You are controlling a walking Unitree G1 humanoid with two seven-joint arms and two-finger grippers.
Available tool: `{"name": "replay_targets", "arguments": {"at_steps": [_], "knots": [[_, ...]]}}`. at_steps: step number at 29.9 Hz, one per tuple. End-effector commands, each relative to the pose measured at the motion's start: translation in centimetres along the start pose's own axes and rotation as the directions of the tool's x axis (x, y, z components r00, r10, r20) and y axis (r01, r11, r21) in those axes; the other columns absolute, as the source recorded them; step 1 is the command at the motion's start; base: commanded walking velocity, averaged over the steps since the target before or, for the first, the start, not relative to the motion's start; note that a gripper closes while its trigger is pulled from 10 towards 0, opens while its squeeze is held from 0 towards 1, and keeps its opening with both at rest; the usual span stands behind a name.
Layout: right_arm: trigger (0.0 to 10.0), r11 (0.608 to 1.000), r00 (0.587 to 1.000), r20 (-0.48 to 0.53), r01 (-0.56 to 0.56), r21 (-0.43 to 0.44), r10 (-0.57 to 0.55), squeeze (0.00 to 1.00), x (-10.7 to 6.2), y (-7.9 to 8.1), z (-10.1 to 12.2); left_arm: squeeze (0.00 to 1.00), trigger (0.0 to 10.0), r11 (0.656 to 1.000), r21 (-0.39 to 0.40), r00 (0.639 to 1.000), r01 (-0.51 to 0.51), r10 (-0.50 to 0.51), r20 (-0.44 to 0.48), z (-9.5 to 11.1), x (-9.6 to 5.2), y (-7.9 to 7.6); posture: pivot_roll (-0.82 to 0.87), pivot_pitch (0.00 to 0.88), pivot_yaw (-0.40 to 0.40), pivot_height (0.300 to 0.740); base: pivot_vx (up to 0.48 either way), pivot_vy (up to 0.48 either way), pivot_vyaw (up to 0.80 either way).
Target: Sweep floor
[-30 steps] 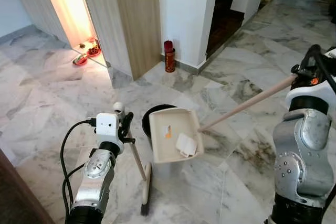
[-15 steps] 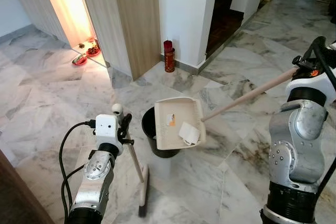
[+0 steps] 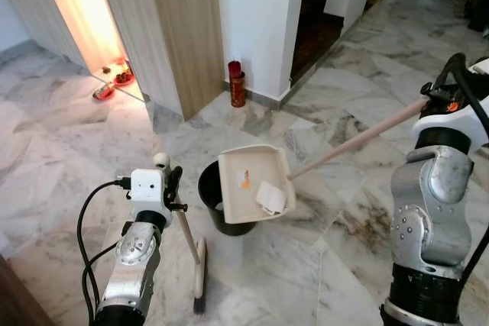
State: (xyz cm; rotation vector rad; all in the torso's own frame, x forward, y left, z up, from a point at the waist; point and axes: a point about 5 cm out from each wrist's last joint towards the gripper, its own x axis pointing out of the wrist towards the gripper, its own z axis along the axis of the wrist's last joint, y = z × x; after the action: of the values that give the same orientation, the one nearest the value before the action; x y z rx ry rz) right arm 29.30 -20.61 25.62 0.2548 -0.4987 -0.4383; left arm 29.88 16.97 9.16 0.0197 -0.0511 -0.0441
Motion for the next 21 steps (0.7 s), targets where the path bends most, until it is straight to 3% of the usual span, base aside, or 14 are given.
{"name": "replay_targets", "arguments": {"at_steps": [1,21], "knots": [[10.0,0.997,0.998,0.052,-0.043,0.058,0.04,0.0,0.22,1.08,1.07,0.0,10.0,0.999,0.014,0.997,-0.03,0.029,0.065,1.31,0.27,0.69,0.0,0.0,0.03,0.74,0.364,0.0,0.0],[10.0,0.991,0.993,0.036,-0.117,0.069,0.115,0.0,0.04,1.88,0.7,0.0,10.0,0.999,0.011,0.997,-0.034,0.033,0.069,1.33,0.3,0.56,0.0,0.0,0.027,0.74,0.366,0.0,0.0]]}}
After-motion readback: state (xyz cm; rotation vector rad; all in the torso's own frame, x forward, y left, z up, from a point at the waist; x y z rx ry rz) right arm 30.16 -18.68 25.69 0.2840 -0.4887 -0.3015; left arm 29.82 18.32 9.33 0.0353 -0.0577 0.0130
